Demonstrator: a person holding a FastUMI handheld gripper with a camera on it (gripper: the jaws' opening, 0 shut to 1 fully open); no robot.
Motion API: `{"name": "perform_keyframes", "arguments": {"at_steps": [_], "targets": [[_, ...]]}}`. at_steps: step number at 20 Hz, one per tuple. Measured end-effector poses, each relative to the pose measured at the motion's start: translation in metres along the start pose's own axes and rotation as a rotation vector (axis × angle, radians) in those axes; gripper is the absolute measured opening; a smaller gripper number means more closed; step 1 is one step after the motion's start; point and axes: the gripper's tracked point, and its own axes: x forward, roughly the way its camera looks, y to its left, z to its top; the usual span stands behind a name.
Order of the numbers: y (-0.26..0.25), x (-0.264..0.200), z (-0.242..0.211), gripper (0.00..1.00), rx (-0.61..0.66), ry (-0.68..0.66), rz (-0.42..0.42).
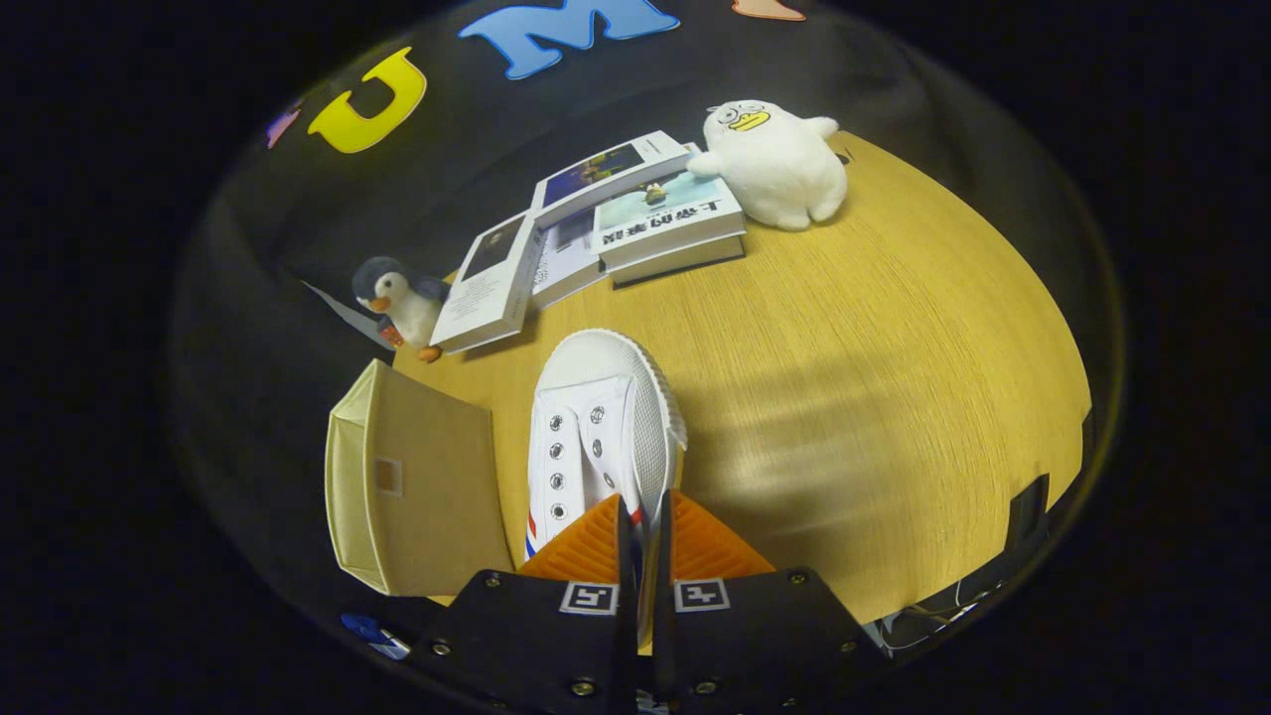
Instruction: Open the storage box then place both shoes into the box .Put the left shoe in first, then the right shoe, with the right side of both shoes facing outward in a uniform manner.
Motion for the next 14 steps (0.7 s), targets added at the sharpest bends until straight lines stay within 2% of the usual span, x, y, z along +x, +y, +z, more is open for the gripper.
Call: {"name": "perform_keyframes", "arguments": {"at_steps": [14], "targets": [[0.171, -0.013, 0.002, 0.06, -0.149, -0.027, 0.186]]}}
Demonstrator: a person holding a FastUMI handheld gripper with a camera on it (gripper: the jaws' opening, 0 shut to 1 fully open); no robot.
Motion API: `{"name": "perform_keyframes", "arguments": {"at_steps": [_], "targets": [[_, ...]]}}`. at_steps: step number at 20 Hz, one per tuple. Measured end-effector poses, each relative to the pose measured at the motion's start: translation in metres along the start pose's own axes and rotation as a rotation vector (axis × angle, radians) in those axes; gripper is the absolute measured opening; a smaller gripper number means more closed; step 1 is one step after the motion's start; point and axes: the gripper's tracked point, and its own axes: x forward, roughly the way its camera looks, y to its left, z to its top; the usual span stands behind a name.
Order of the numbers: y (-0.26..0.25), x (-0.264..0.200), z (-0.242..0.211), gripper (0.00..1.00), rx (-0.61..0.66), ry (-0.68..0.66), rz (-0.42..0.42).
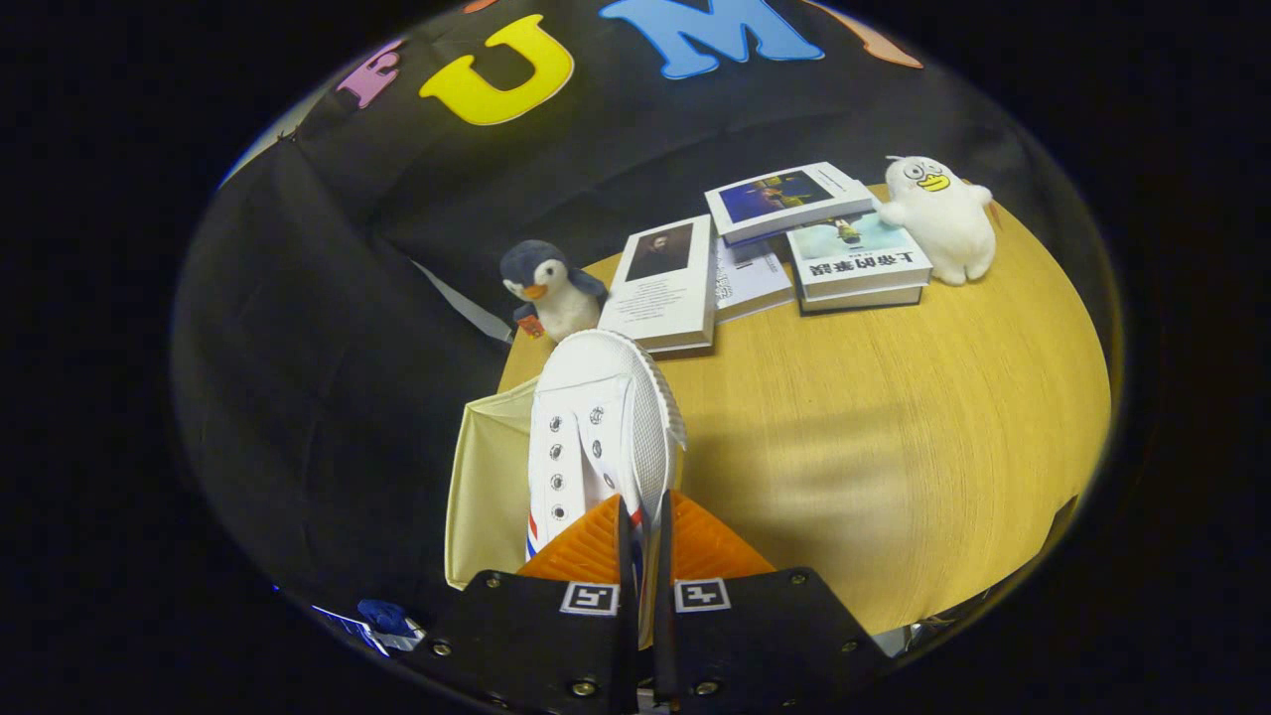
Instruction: Open the storage box then place both shoes into the box .Put the left shoe in first, then the right shoe, with the right side of both shoes facing outward in a uniform manner.
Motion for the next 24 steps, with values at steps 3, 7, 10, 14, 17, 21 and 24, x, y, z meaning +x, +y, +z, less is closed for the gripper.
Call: {"name": "perform_keyframes", "arguments": {"at_steps": [3, 7, 10, 14, 17, 21, 24], "targets": [[0.032, 0.010, 0.000, 0.06, -0.030, 0.000, 0.029], [0.062, 0.032, -0.006, 0.06, -0.062, 0.030, 0.047], [0.067, 0.052, -0.016, 0.06, -0.093, 0.057, 0.011], [0.064, 0.068, -0.025, 0.06, -0.118, 0.085, -0.031], [0.068, 0.067, -0.021, 0.30, -0.150, 0.043, -0.027], [0.067, 0.045, -0.004, 0.98, -0.215, -0.040, -0.031], [0.065, 0.017, 0.011, 0.98, -0.253, -0.131, -0.027]]}}
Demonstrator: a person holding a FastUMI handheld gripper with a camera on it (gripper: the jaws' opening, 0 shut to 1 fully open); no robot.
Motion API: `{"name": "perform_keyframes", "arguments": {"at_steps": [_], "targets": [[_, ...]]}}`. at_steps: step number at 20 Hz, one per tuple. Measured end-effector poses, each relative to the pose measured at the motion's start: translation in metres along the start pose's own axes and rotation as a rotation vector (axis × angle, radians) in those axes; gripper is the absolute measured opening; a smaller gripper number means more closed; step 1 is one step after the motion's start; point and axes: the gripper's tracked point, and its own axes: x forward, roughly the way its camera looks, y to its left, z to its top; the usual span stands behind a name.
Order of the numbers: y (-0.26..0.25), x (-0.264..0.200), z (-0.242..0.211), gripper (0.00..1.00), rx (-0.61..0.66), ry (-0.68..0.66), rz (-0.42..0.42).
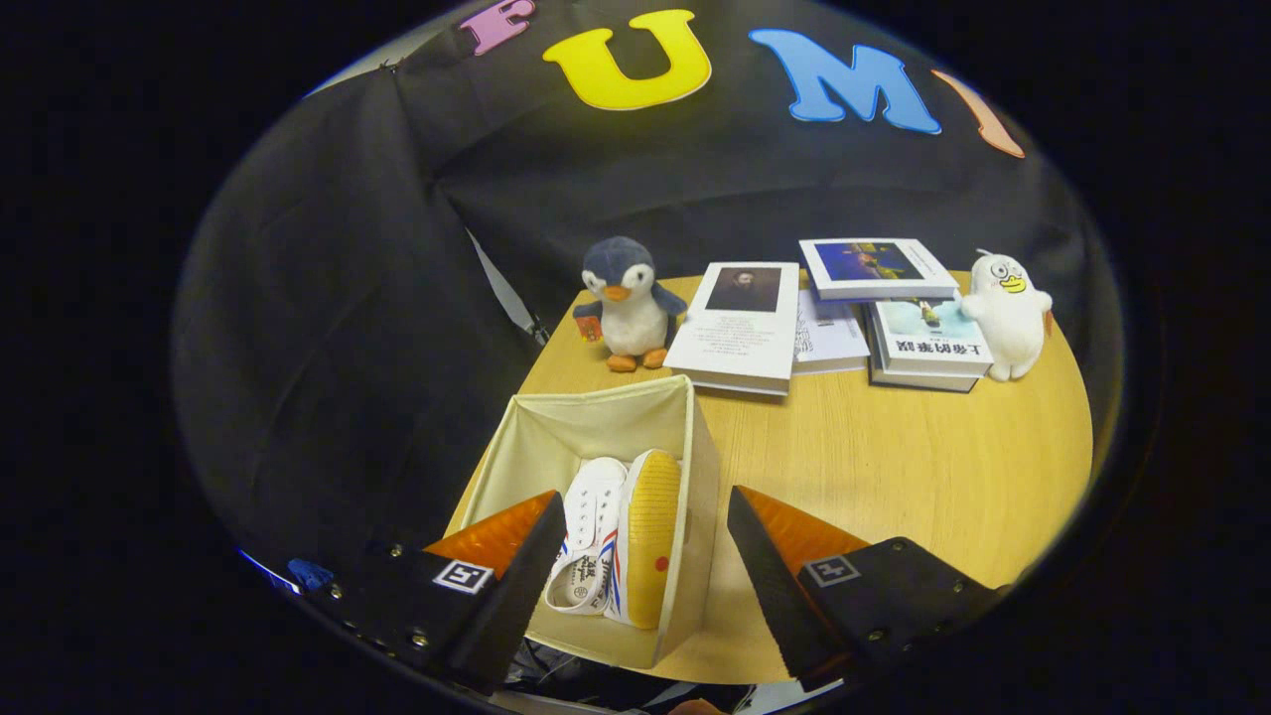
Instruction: Open the storage box then place both shoes into the box .Put the left shoe in first, then the right shoe, with the right side of both shoes facing outward in a uniform manner.
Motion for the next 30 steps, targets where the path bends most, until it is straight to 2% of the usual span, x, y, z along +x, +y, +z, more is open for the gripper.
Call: {"name": "perform_keyframes", "arguments": {"at_steps": [6, 12, 18, 25, 30], "targets": [[-0.046, -0.062, 0.039, 0.98, -0.064, -0.197, -0.075], [-0.105, -0.132, 0.062, 0.98, -0.116, -0.343, -0.210], [-0.148, -0.212, 0.088, 0.98, -0.173, -0.602, -0.333], [-0.193, -0.238, 0.087, 0.98, -0.082, -0.696, -0.352], [-0.213, -0.259, 0.089, 0.97, -0.081, -0.747, -0.382]]}}
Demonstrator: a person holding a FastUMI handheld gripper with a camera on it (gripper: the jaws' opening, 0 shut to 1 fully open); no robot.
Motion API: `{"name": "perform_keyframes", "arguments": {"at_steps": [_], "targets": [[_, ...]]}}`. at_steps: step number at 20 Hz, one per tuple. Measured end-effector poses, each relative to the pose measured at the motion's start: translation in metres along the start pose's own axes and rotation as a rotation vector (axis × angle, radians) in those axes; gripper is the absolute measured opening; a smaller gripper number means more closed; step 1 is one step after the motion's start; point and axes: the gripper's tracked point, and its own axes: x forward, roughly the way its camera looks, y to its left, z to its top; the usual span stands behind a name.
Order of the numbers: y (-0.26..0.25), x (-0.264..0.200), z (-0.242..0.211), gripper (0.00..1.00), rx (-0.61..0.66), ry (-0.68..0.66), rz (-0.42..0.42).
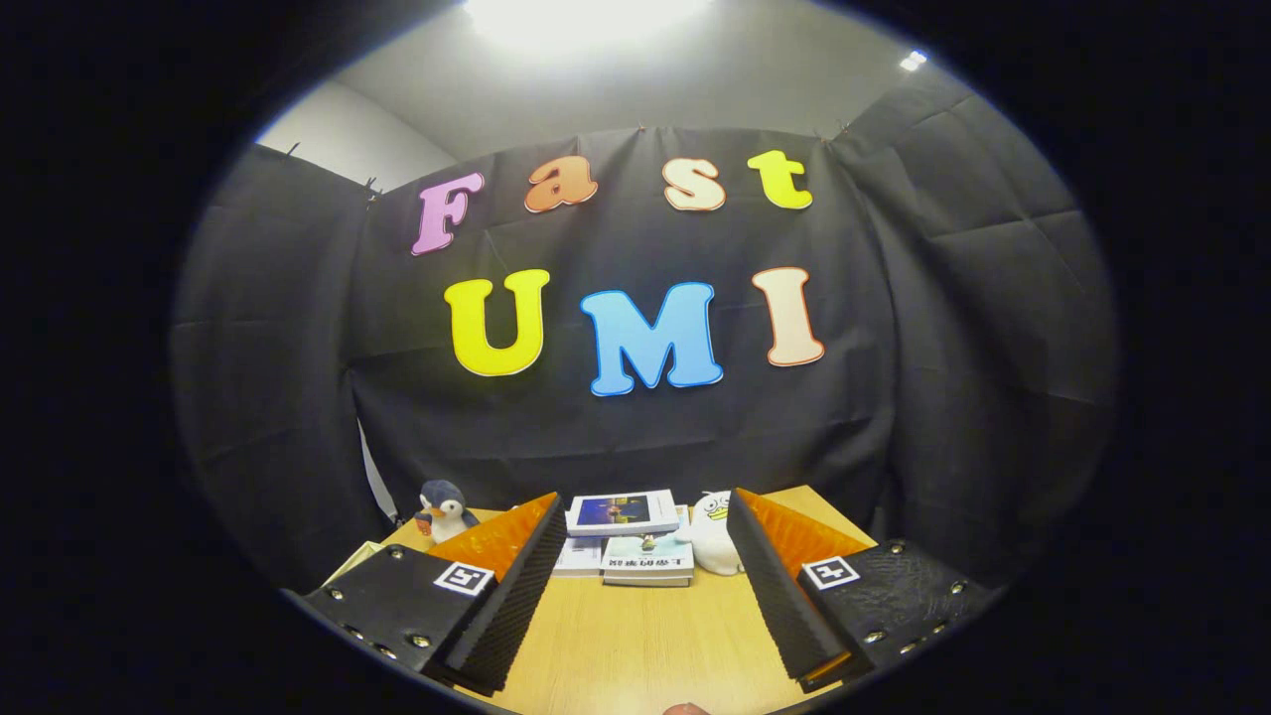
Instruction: Open the storage box then place both shoes into the box .Put the left shoe in first, then the right shoe, with the right side of both shoes facing outward in a uniform manner.
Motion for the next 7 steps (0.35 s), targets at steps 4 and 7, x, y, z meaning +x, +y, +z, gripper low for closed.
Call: {"name": "perform_keyframes", "arguments": {"at_steps": [4, 7], "targets": [[-0.0050, -0.0025, 0.0041, 0.97, 0.005, -0.022, -0.001], [-0.0054, -0.0038, 0.0075, 0.97, -0.002, -0.034, 0.004]]}}
